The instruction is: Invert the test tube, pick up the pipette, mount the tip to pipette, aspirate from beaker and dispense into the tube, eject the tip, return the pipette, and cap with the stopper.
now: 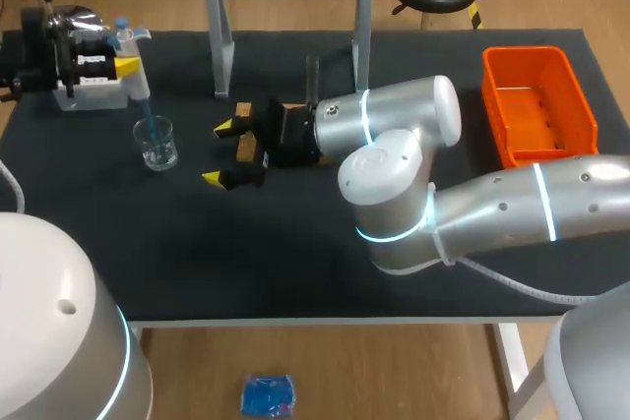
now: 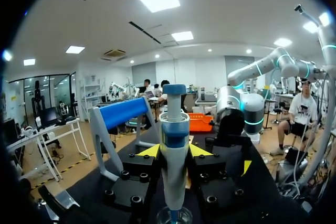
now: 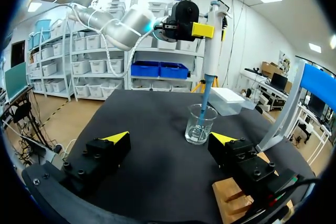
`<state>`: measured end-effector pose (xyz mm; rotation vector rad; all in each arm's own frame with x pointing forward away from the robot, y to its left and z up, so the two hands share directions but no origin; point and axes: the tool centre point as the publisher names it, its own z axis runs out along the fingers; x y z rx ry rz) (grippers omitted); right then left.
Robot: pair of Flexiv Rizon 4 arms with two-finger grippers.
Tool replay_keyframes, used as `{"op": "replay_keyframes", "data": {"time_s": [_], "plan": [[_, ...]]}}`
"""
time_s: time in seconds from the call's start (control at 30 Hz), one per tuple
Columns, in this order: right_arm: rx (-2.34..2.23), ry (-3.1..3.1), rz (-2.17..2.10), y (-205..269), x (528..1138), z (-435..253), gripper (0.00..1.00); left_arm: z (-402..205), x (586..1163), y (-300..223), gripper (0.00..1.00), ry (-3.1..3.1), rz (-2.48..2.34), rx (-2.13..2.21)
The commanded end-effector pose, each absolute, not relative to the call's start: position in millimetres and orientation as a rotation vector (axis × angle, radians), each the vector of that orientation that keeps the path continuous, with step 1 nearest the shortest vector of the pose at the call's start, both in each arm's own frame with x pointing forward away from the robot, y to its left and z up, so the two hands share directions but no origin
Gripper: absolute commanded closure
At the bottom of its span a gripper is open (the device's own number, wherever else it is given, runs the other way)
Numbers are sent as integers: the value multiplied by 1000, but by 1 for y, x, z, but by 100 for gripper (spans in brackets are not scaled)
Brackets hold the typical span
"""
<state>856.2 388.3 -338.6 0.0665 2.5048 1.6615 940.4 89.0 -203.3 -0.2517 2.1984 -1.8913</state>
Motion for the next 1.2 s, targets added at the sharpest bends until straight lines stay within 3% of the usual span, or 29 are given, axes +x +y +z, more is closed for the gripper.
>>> {"op": "replay_keyframes", "data": {"time_s": [0.03,1.03,1.2], "plan": [[66,2504,1662,388,856,-339,0,-207,942,91,100,2197,-1895,-253],[66,2504,1662,388,856,-339,0,-207,942,91,100,2194,-1905,-266],[133,2482,1740,376,859,-293,0,-207,942,91,100,2194,-1905,-266]]}}
